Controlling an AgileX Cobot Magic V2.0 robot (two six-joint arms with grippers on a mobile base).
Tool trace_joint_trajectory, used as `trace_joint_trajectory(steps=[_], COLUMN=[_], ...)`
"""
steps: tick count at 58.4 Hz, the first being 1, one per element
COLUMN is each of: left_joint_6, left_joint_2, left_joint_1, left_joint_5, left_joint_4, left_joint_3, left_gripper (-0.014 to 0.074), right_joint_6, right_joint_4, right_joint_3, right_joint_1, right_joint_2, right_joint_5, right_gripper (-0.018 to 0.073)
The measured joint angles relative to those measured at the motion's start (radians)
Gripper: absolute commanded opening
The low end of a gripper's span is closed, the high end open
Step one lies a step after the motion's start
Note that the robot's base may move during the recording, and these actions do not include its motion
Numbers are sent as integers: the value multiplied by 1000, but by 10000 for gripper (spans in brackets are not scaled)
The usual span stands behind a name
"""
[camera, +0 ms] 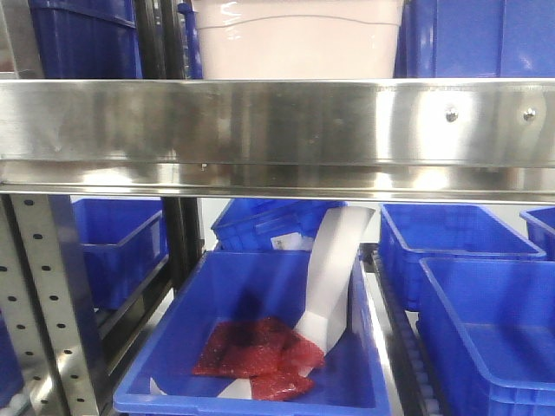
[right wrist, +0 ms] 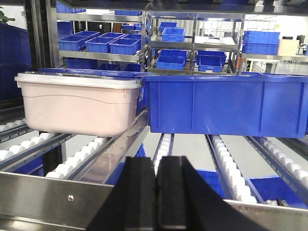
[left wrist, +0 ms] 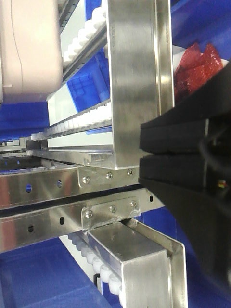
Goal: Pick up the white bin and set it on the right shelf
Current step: 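Push the bin onto the upper shelf beside a blue crate, release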
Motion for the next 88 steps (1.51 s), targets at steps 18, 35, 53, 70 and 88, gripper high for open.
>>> trace_joint_trajectory(steps=[18,35,53,70,88], left_joint_6=[0,2,-412,-427,-335], left_joint_2=[0,0,-136,-384,-439], left_joint_1=[0,0,-39,-27,-16], left_joint_5=[-2,-2,-241,-285,-208], left_joint_4=[-3,-4,342,359,319], left_joint_3=[0,26,219,462,466], left_gripper=[-120,-119,-119,-119,-119], right_joint_6=[0,2,2,2,2], right_joint_4=[0,0,0,0,0], right_joint_3=[0,0,0,0,0], right_joint_1=[0,0,0,0,0], right_joint_2=[0,0,0,0,0], right_joint_5=[0,-2,-3,-3,-5], right_gripper=[74,74,74,74,74])
